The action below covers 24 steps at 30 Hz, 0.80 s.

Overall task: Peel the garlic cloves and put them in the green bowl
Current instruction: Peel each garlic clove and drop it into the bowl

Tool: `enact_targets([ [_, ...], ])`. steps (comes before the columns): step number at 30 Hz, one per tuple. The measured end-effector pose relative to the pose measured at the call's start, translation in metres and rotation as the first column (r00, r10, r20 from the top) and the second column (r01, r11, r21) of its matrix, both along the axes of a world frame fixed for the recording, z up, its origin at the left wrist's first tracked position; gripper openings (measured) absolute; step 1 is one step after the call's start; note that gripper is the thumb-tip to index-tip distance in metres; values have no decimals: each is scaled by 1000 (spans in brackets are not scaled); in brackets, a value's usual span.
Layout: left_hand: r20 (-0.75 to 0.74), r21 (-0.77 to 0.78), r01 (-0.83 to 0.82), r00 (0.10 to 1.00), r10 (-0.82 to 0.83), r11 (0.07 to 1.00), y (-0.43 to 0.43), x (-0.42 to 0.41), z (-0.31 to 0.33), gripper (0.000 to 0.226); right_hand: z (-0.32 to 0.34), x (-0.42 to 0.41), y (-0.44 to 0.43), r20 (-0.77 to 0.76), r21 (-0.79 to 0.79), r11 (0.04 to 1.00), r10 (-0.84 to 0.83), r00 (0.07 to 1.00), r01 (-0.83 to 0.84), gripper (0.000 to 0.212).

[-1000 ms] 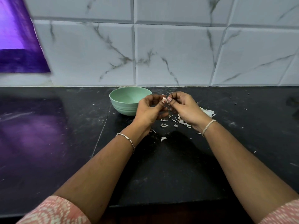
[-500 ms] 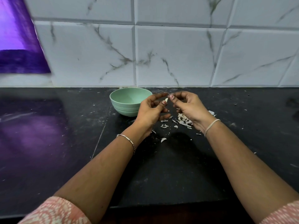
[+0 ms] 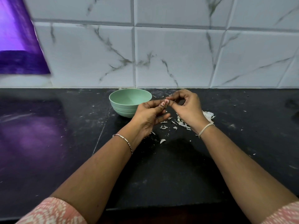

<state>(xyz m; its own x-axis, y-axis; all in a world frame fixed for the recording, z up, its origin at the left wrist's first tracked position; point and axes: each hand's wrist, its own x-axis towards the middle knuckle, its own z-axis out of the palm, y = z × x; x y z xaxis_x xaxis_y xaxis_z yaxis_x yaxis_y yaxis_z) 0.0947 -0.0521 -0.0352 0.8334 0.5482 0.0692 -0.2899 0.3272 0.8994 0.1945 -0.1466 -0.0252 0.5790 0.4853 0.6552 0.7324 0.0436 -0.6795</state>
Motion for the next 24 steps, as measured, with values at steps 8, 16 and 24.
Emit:
enact_targets([
  [8,-7,-30,58,998,-58,998,-1,-3,5,6,3,-1,-4,-244,105,994,46,969,-21,19],
  [16,-15,43,51,999,-50,998,-3,-6,16,5,5,10,-12,-351,142,990,46,935,5,14],
  [24,115,588,-331,937,329,738,24,-26,40,12,5,16,-14,-387,90,996,41,921,-6,18],
])
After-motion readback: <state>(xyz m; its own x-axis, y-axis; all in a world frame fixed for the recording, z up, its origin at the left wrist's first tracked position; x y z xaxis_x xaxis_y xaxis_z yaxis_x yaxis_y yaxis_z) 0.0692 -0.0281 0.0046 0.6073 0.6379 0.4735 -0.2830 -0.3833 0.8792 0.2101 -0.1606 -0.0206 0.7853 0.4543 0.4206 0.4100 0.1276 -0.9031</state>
